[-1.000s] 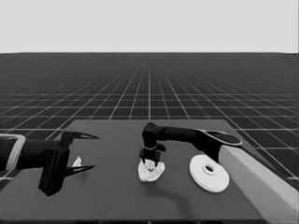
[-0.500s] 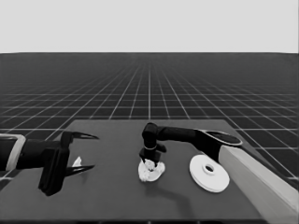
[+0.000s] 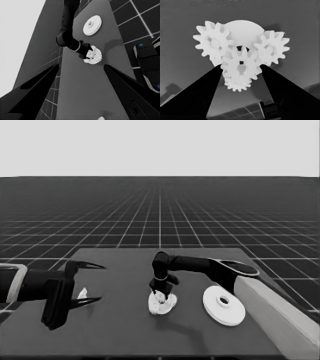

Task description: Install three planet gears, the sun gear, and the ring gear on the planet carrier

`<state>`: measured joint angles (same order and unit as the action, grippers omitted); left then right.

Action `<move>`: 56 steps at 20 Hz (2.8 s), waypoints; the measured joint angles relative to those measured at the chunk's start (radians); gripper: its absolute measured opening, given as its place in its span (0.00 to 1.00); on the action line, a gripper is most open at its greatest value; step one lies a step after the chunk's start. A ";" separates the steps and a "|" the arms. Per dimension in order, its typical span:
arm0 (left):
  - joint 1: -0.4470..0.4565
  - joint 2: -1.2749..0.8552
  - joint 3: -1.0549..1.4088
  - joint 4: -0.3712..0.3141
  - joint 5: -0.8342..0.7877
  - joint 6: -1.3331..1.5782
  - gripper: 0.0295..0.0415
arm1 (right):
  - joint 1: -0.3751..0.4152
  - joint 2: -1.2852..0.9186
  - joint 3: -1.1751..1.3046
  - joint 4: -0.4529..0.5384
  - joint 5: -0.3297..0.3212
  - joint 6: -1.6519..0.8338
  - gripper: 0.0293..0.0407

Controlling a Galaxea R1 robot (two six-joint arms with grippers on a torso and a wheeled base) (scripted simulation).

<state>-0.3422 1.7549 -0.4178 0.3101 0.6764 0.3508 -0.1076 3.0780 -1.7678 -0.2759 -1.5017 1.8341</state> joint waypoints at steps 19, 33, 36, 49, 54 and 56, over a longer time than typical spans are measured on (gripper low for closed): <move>0.000 0.000 0.000 0.000 0.000 0.000 0.75 | 0.000 0.000 0.000 0.000 0.000 0.199 0.17; 0.000 0.000 0.000 0.000 0.000 0.000 0.75 | 0.000 0.000 0.000 0.000 0.000 0.346 0.17; 0.000 0.000 0.000 0.000 0.000 0.000 0.75 | 0.000 0.000 0.000 0.000 0.000 0.377 0.17; 0.000 0.000 0.000 0.000 0.000 0.000 0.75 | 0.000 0.000 0.000 0.000 0.000 0.513 0.17; 0.000 0.000 0.000 0.000 0.000 0.000 0.75 | 0.000 0.000 0.000 0.000 0.000 0.537 0.80; 0.000 0.000 0.000 0.000 0.000 0.000 0.75 | 0.000 0.000 0.000 0.000 0.000 0.538 0.81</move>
<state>-0.3422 1.7549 -0.4178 0.3101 0.6764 0.3508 -0.1077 3.0780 -1.7679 -0.2761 -1.5016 2.3722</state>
